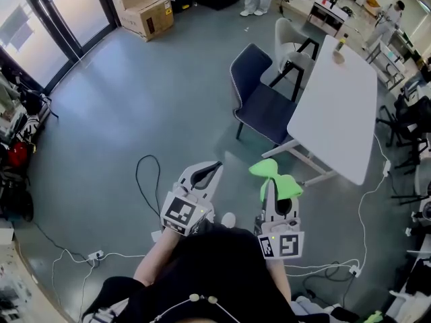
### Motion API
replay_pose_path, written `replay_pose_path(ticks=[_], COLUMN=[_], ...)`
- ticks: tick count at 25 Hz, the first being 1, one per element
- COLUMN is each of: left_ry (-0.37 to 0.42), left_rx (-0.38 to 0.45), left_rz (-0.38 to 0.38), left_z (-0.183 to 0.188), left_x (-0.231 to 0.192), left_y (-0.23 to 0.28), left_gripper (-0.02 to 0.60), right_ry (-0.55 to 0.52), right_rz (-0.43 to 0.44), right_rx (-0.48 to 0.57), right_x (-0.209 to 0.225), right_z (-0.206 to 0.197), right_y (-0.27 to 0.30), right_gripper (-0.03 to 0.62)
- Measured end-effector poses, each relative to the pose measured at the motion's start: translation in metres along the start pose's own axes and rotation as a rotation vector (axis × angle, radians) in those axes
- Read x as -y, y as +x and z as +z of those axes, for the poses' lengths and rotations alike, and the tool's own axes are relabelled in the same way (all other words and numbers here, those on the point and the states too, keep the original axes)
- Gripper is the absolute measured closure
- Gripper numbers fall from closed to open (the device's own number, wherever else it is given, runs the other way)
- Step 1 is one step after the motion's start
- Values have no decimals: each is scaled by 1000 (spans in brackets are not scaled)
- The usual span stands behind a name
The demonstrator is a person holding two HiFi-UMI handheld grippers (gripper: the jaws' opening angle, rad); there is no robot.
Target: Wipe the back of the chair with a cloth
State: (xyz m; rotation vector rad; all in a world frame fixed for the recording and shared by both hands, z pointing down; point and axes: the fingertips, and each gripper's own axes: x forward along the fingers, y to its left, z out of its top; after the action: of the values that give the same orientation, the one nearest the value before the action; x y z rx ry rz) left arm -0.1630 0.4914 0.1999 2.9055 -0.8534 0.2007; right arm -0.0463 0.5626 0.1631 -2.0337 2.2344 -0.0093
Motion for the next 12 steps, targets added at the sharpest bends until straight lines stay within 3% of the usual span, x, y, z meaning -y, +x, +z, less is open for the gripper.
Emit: replay_pose_path(ticks=[5, 12], left_ry=[1, -22], left_rx=[-5, -25], left_rz=[8, -17], left_z=[-1, -17], left_x=[-13, -25], left_y=[-8, -20], left_gripper=[583, 583], right_ry=[60, -21], right_rz=[18, -22], right_rx=[18, 0], right_x=[0, -4], right_z=[4, -1], right_y=[3, 10], right_gripper=[574, 574])
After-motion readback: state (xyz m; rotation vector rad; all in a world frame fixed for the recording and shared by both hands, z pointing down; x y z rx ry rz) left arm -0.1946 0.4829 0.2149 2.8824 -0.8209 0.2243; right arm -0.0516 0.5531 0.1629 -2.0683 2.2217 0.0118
